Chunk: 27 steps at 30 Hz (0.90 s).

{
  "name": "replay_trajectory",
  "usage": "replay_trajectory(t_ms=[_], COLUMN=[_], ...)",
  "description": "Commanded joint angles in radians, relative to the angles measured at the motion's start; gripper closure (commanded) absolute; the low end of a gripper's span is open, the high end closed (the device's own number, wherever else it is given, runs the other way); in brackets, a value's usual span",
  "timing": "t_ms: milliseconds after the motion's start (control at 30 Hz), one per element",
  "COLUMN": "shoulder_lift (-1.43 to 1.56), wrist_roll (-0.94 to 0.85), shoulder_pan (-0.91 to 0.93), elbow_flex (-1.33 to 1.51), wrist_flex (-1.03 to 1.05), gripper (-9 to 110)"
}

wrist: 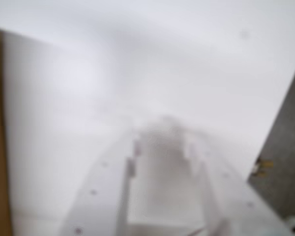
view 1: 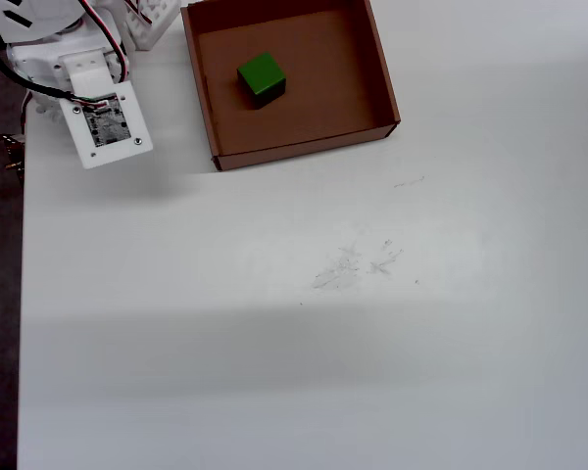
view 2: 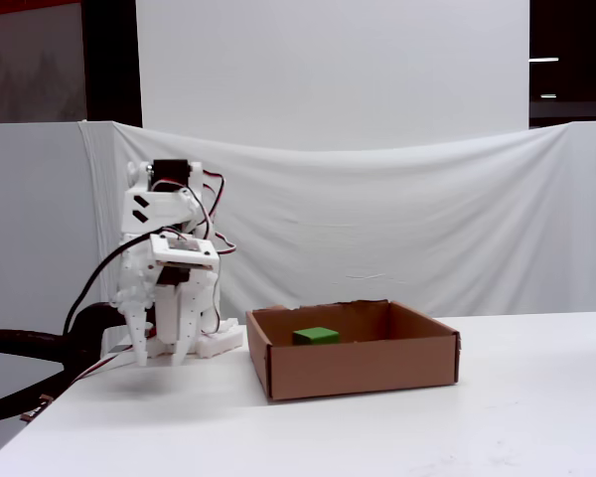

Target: Grasp a green cube and put it in a box.

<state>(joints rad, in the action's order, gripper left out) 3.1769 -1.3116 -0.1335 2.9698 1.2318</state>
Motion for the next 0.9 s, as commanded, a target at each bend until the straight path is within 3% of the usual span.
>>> replay_trajectory(t_ms=[0, 867], shoulder_lift=[0.006, 0.006], wrist_roll=[-0.026, 0.115], shoulder_pan=[0.017, 0.015], elbow_flex=[0.002, 0.003], wrist_flex=[0.008, 0.02], gripper=[88, 80])
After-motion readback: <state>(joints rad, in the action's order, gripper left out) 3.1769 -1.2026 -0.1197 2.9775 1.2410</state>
